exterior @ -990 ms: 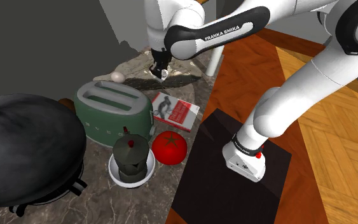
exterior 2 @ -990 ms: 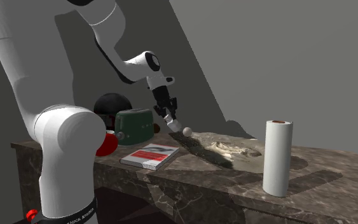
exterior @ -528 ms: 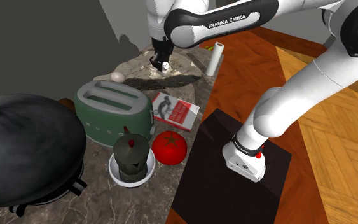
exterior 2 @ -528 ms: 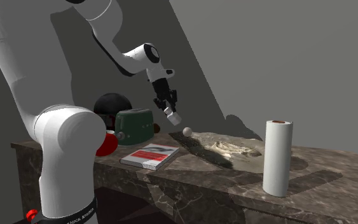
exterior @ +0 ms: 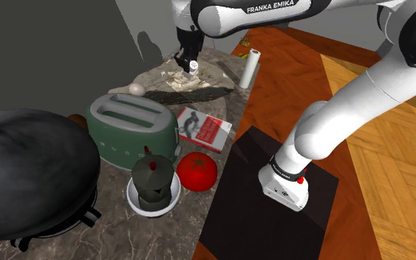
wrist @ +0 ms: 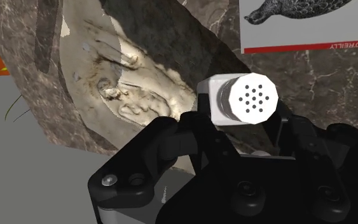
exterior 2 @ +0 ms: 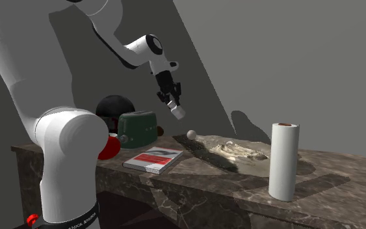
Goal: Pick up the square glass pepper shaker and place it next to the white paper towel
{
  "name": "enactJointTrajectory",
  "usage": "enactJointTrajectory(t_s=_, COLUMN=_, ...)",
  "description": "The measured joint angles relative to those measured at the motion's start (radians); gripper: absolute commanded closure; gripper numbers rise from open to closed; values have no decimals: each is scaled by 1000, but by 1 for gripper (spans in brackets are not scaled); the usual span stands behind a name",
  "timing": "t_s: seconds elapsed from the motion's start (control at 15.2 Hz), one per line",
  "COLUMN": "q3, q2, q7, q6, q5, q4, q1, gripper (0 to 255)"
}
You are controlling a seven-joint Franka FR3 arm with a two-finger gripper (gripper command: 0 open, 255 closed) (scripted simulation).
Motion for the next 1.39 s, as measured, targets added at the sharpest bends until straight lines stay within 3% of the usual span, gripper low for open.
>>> enactJointTrajectory(t_s=1.39, q3=-21, q2=-7, q7=-110, q6=-236, q5=12, q4=251, q1=-14, gripper=255)
